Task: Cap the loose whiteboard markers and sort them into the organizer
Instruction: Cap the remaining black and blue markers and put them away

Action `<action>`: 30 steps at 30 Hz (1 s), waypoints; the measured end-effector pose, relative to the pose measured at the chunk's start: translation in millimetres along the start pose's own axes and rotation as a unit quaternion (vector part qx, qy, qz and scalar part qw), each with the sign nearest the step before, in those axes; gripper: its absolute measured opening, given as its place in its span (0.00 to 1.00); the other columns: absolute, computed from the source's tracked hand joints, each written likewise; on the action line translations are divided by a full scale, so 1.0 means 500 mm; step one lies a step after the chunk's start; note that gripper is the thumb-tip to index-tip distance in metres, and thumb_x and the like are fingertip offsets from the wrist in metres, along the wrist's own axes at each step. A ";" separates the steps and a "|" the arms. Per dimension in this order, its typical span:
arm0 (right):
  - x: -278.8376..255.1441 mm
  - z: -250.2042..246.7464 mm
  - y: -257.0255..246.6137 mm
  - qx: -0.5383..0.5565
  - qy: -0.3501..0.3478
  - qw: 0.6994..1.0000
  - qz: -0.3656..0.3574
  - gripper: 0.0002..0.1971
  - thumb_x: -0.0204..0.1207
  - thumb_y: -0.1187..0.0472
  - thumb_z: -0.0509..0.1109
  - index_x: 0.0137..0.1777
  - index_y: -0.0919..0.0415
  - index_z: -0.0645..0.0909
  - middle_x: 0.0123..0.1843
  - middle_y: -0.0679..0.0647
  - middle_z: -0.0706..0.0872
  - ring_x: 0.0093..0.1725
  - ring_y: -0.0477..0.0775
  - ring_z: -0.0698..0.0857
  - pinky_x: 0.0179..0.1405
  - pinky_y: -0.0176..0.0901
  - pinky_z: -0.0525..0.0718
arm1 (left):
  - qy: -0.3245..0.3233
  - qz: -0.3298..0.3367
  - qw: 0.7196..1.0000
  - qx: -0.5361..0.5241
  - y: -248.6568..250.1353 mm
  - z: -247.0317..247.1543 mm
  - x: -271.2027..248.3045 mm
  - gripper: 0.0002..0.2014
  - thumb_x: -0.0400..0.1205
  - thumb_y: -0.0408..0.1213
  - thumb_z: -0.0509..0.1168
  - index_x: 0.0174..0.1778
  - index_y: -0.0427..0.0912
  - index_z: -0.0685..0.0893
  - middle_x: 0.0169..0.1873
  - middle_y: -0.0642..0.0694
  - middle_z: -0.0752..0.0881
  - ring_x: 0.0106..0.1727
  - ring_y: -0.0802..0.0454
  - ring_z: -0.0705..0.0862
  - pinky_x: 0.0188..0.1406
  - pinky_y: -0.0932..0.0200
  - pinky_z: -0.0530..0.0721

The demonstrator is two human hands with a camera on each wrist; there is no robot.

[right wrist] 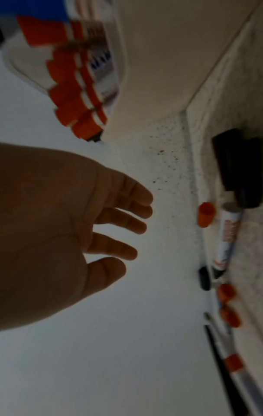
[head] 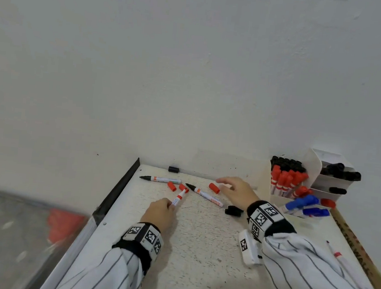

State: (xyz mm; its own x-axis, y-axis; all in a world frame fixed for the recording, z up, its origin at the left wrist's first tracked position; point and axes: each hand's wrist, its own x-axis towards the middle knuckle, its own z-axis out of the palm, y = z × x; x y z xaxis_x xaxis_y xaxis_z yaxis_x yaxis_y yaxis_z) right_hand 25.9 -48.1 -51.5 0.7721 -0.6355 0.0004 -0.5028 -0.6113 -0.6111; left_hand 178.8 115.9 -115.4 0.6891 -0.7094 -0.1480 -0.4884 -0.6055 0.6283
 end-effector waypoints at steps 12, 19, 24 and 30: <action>0.107 0.093 0.017 -0.225 -0.092 0.961 0.133 0.19 0.83 0.51 0.49 0.66 0.52 0.75 0.72 0.55 0.73 0.70 0.62 0.70 0.69 0.57 0.67 | 0.015 -0.013 0.999 -0.041 -0.011 0.010 0.006 0.12 0.85 0.43 0.55 0.55 0.42 0.82 0.47 0.45 0.85 0.46 0.49 0.85 0.52 0.50 0.86; 0.098 0.068 0.003 0.032 0.143 0.988 0.039 0.06 0.77 0.65 0.66 0.49 0.57 0.71 0.44 0.52 0.77 0.45 0.53 0.78 0.35 0.34 0.71 | 0.034 0.033 0.994 -0.096 -0.004 0.016 0.007 0.09 0.84 0.39 0.58 0.55 0.43 0.81 0.45 0.49 0.84 0.45 0.53 0.83 0.51 0.56 0.84; 0.063 0.072 -0.028 0.172 0.081 0.981 -0.033 0.10 0.77 0.67 0.67 0.54 0.53 0.76 0.50 0.50 0.80 0.46 0.53 0.84 0.45 0.36 0.80 | 0.043 0.078 0.989 -0.117 0.001 0.014 0.004 0.08 0.84 0.37 0.60 0.55 0.43 0.82 0.48 0.49 0.85 0.48 0.54 0.82 0.52 0.59 0.81; 0.018 0.086 -0.038 0.245 0.104 0.963 -0.042 0.15 0.74 0.71 0.69 0.45 0.47 0.74 0.48 0.51 0.84 0.48 0.49 0.84 0.43 0.28 0.79 | 0.052 0.115 0.986 -0.112 0.008 0.012 -0.002 0.09 0.83 0.36 0.61 0.57 0.43 0.83 0.48 0.50 0.85 0.48 0.55 0.81 0.48 0.65 0.77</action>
State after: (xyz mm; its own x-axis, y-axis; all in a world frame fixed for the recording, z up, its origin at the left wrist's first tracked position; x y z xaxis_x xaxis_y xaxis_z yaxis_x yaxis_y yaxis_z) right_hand 59.1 -22.1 -74.0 0.6820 -0.7055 0.1924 -0.1594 -0.4002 -0.9025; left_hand 173.0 112.1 -117.2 0.6306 -0.7709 0.0899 -0.5157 -0.3296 0.7908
